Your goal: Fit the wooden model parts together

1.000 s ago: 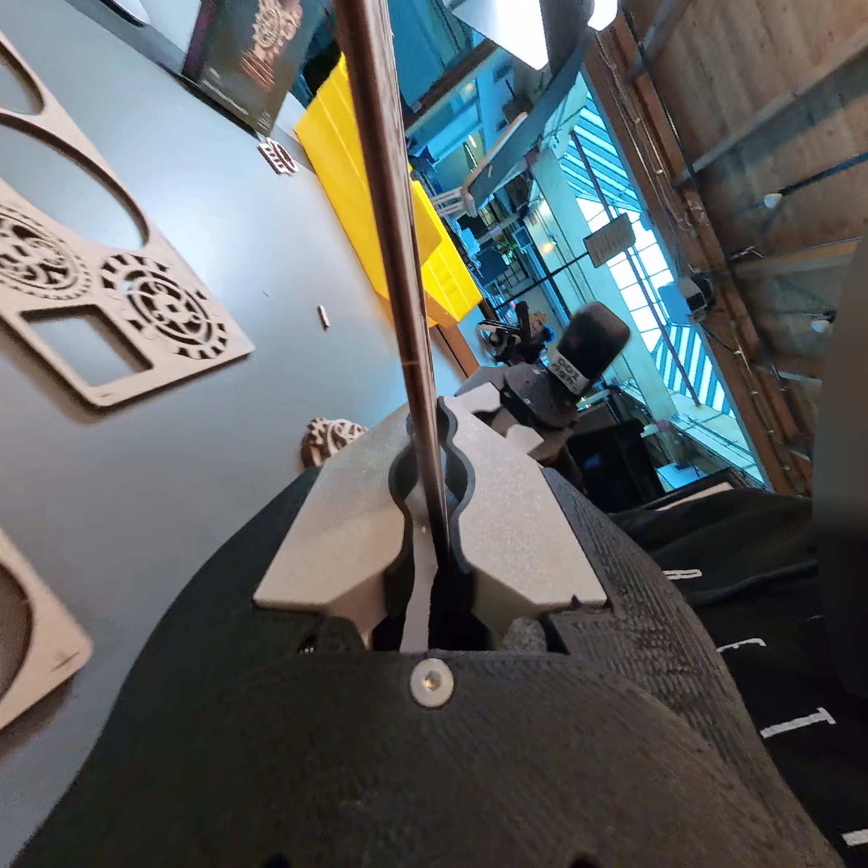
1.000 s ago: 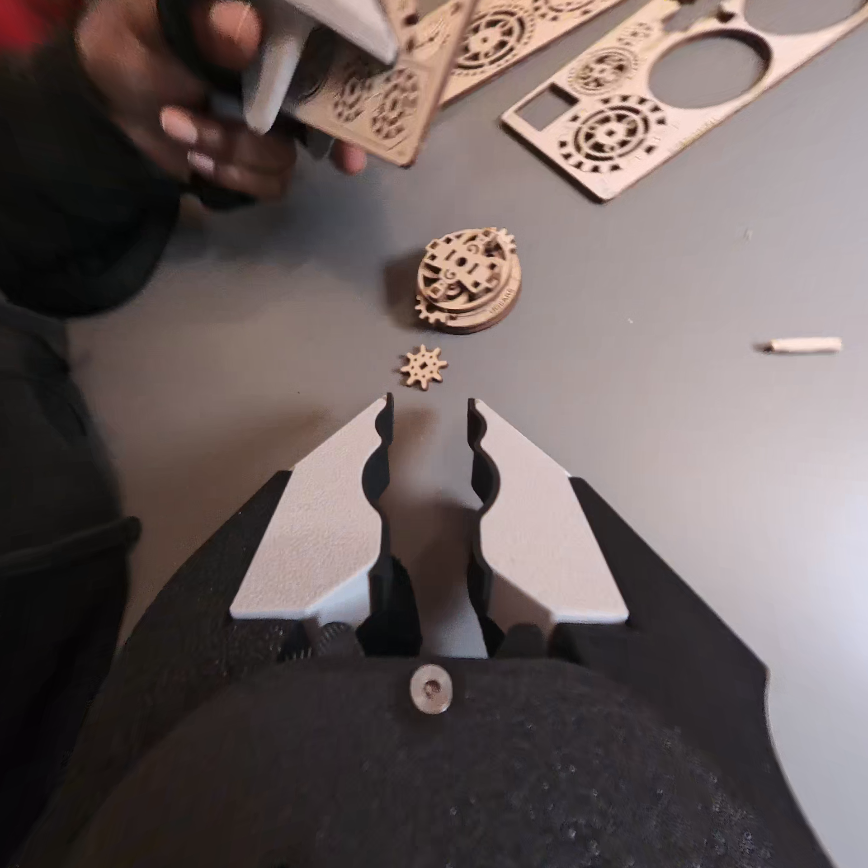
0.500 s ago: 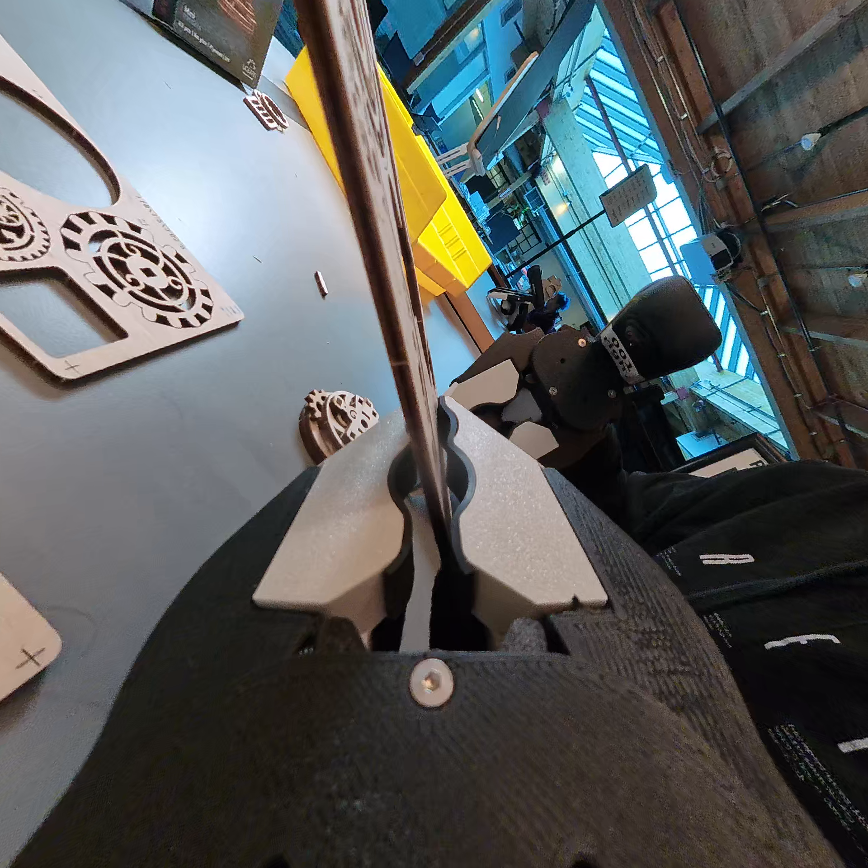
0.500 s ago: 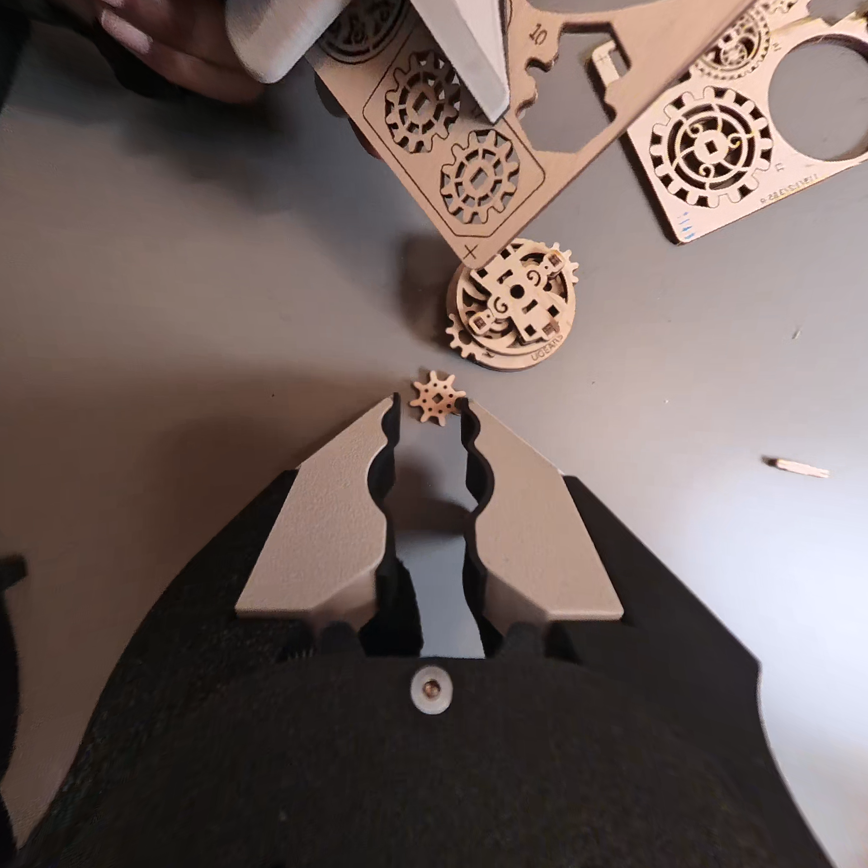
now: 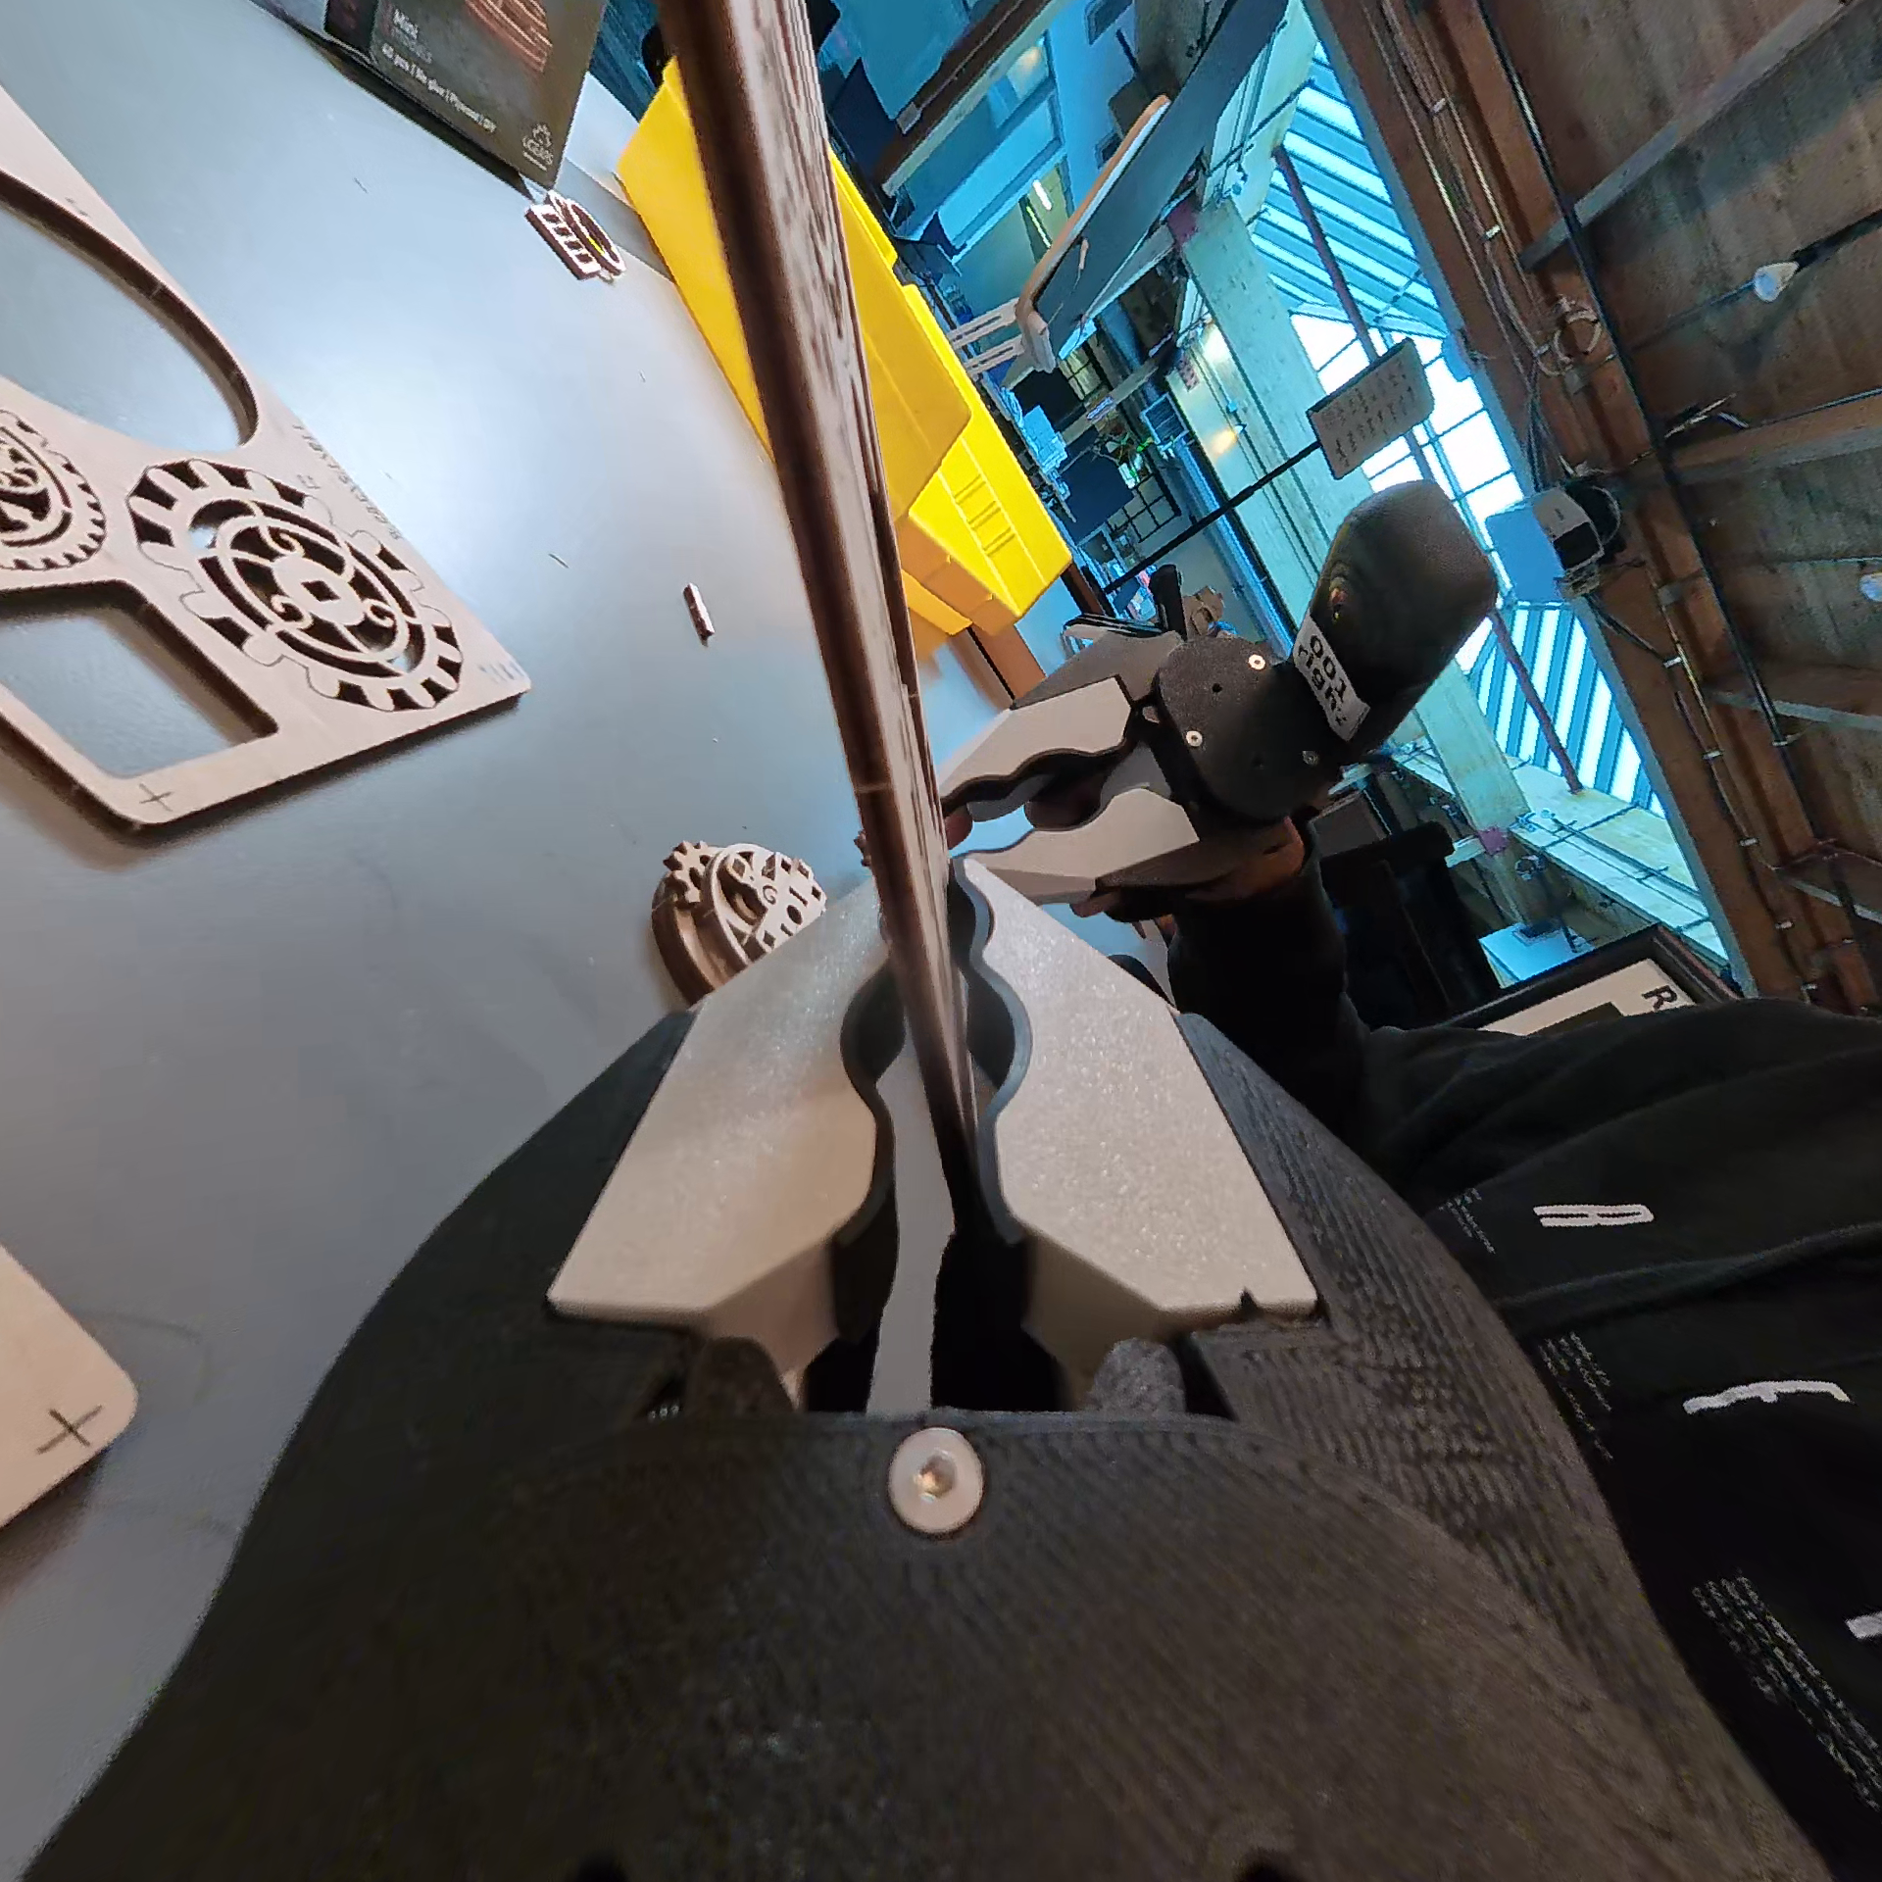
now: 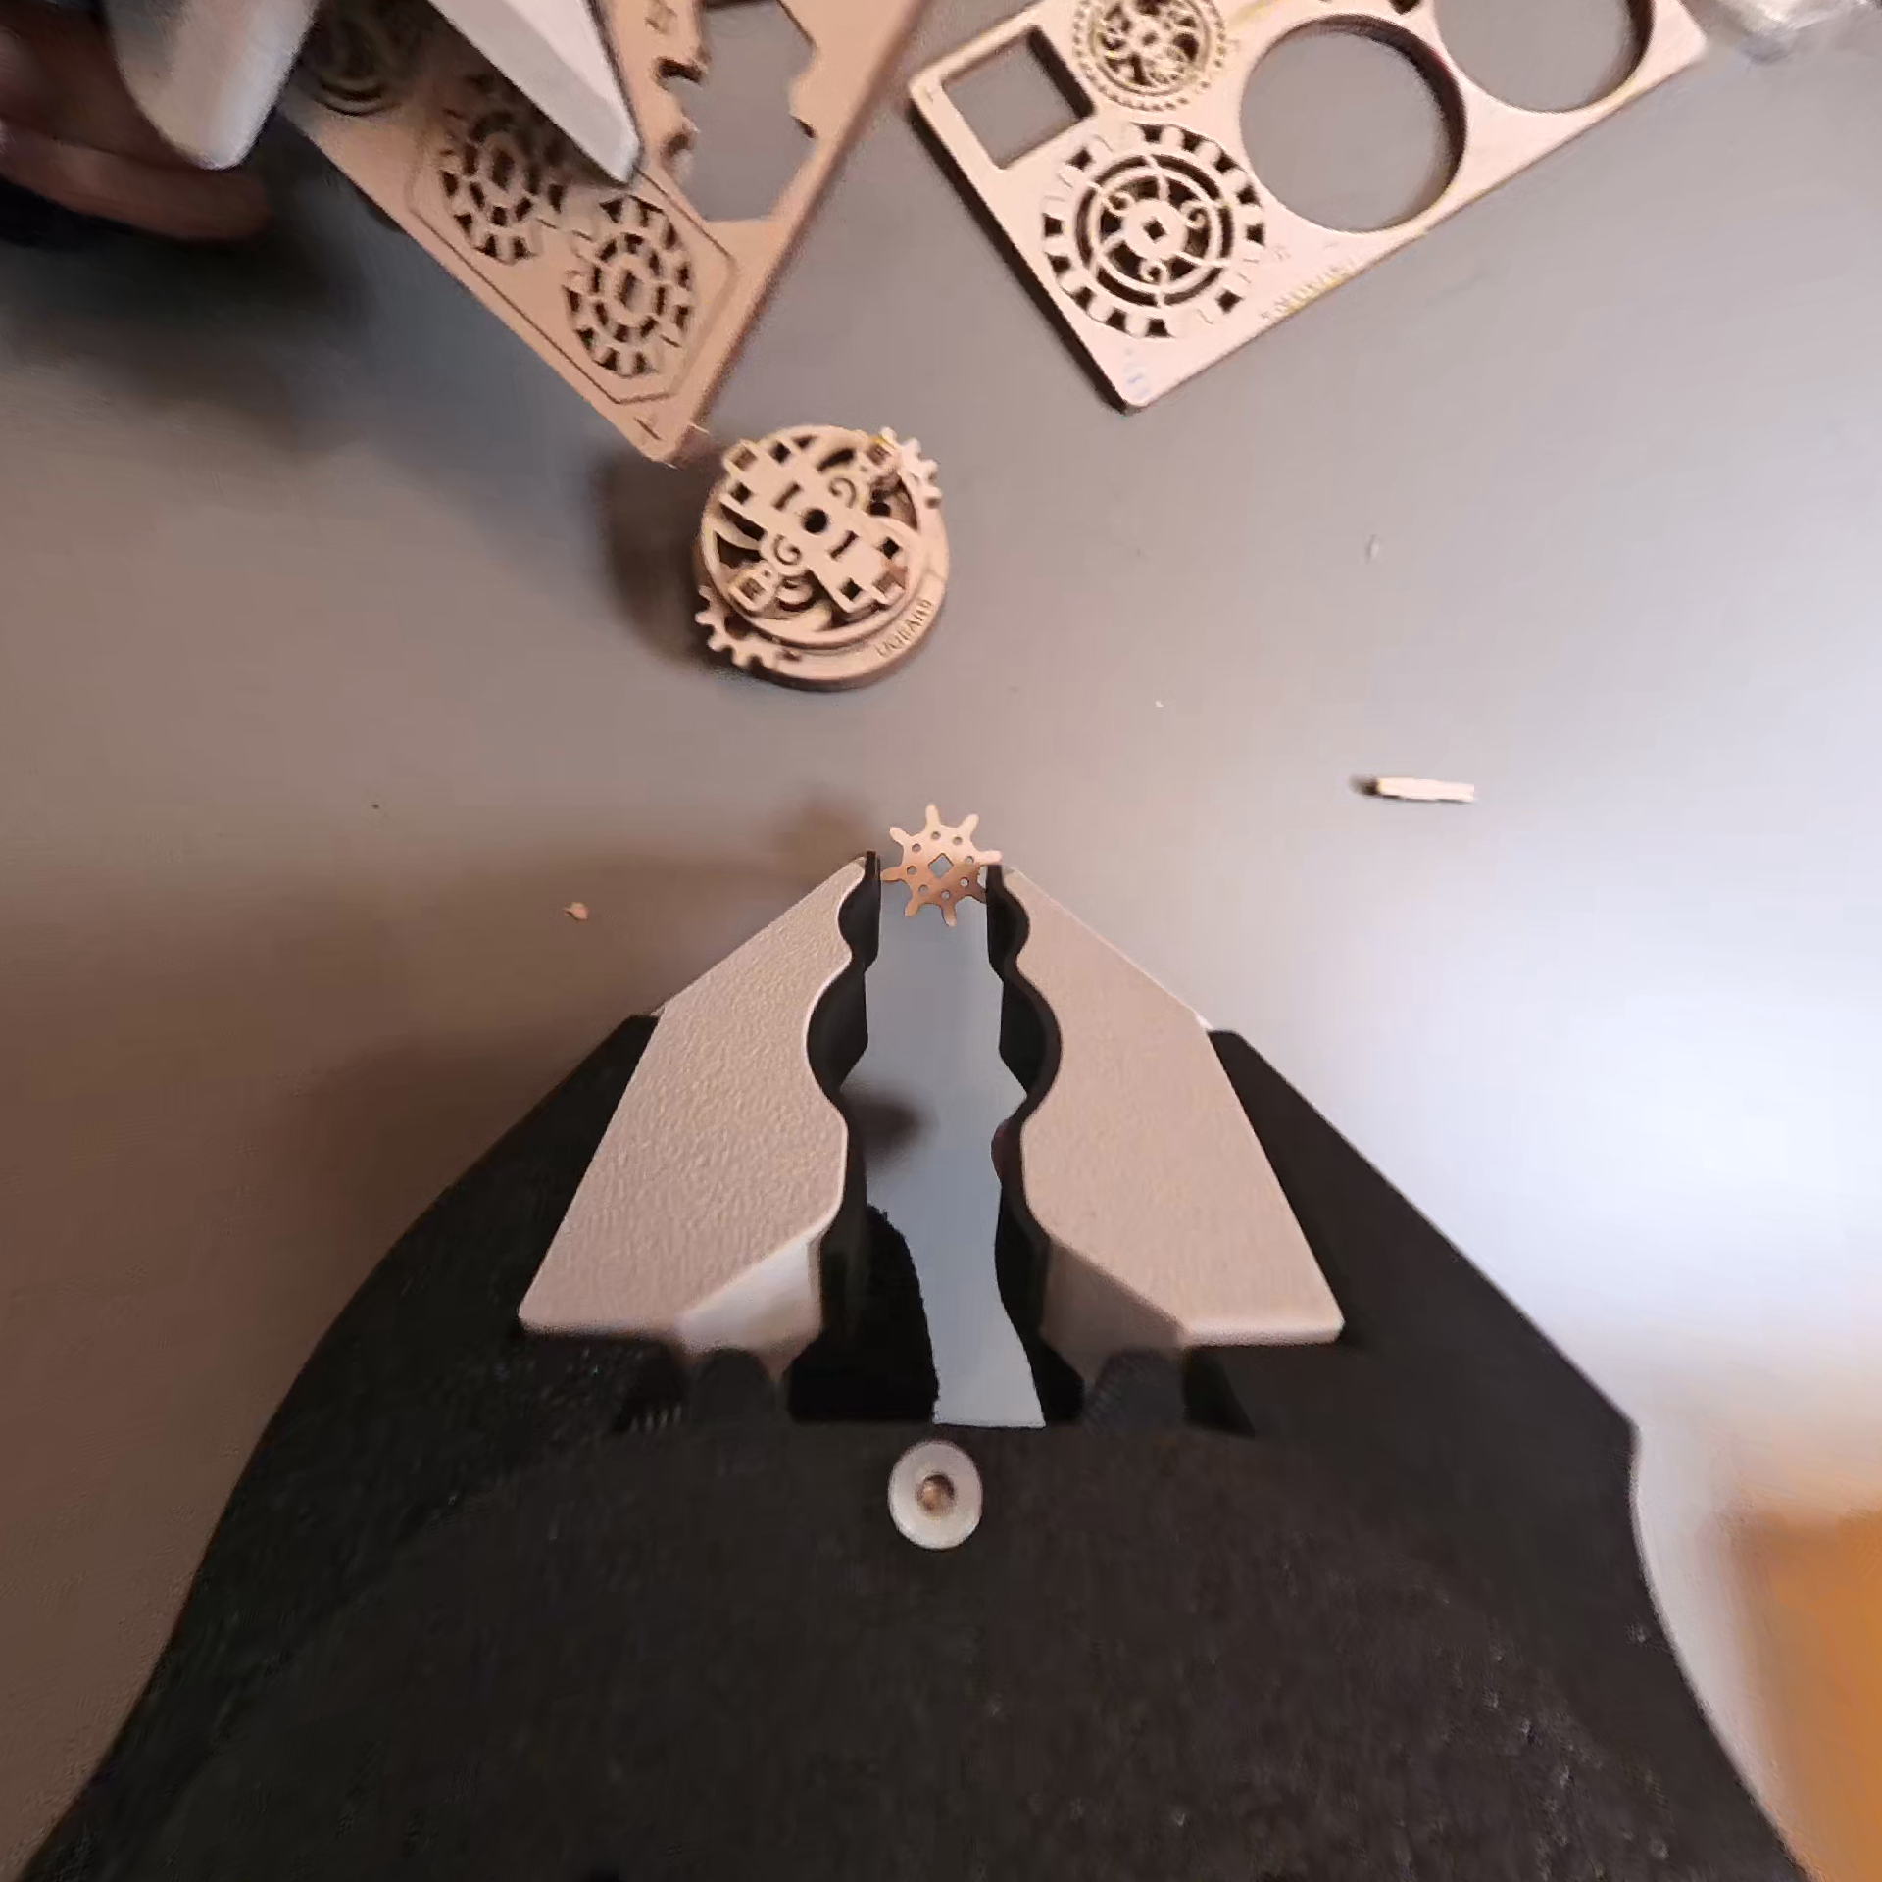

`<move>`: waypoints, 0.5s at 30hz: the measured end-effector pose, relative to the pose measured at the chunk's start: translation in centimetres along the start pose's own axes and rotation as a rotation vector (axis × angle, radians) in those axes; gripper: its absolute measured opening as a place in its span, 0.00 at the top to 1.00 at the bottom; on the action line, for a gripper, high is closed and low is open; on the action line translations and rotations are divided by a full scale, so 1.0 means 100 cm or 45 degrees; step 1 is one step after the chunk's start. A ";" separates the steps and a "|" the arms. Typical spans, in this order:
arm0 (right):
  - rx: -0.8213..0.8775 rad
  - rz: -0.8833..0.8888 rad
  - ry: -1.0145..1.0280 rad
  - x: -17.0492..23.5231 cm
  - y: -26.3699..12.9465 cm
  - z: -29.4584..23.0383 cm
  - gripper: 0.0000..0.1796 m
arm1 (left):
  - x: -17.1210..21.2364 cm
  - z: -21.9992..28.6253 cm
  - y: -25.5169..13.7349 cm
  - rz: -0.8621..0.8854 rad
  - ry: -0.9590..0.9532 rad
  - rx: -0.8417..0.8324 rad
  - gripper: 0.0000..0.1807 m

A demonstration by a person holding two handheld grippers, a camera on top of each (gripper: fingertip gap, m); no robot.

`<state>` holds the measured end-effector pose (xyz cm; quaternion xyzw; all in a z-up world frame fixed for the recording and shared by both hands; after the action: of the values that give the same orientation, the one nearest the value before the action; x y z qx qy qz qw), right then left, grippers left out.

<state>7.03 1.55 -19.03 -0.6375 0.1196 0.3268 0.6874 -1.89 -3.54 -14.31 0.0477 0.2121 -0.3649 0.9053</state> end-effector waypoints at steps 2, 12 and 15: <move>0.004 0.001 0.026 0.005 -0.002 0.004 0.90 | 0.000 0.000 0.000 0.000 0.000 0.004 0.99; 0.011 -0.029 0.066 0.017 -0.003 0.012 0.90 | -0.001 0.001 -0.001 0.001 -0.018 0.022 0.99; 0.011 -0.028 0.067 0.017 -0.003 0.012 0.90 | -0.001 0.001 -0.001 0.000 -0.017 0.022 0.99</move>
<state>8.22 3.18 -19.61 -0.6442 0.1321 0.3017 0.6903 -1.93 -3.56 -14.17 0.0534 0.2030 -0.3669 0.9063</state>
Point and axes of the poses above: each gripper's, where its closed fingertips meet, y out along the fingers, x out of its underside, z = x × y across the jaws, the point moved 1 cm from there along -y, back along the fingers, and after that the axes turned 12 degrees about -y, right-handed, at the moved point
